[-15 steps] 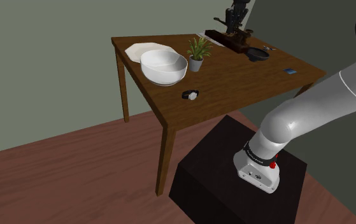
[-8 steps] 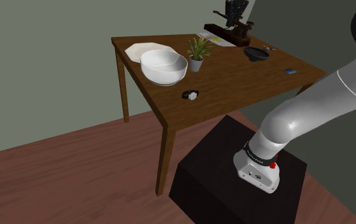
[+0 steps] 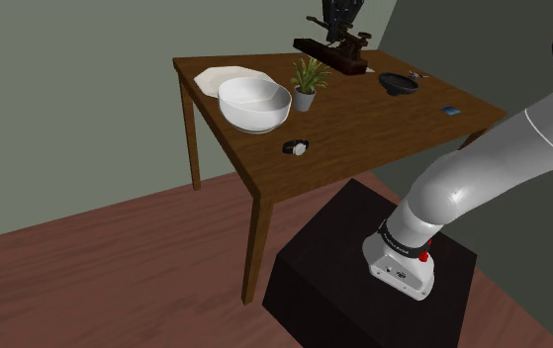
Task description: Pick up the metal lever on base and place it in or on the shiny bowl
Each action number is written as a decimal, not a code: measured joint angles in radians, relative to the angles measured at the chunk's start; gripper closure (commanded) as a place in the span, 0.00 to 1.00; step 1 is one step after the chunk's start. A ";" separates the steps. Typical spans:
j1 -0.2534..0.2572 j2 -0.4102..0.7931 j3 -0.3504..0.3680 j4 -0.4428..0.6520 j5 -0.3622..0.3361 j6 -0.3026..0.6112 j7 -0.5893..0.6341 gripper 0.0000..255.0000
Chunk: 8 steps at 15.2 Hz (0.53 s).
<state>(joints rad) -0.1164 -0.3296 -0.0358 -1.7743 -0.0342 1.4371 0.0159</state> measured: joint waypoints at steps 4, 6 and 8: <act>0.033 0.034 0.065 0.045 0.021 -0.013 0.097 1.00; 0.050 0.060 0.098 0.082 0.030 -0.025 0.146 1.00; 0.068 0.065 0.131 0.095 0.039 -0.034 0.198 1.00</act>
<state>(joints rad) -0.0482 -0.2644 0.0951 -1.6794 0.0045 1.4034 0.2137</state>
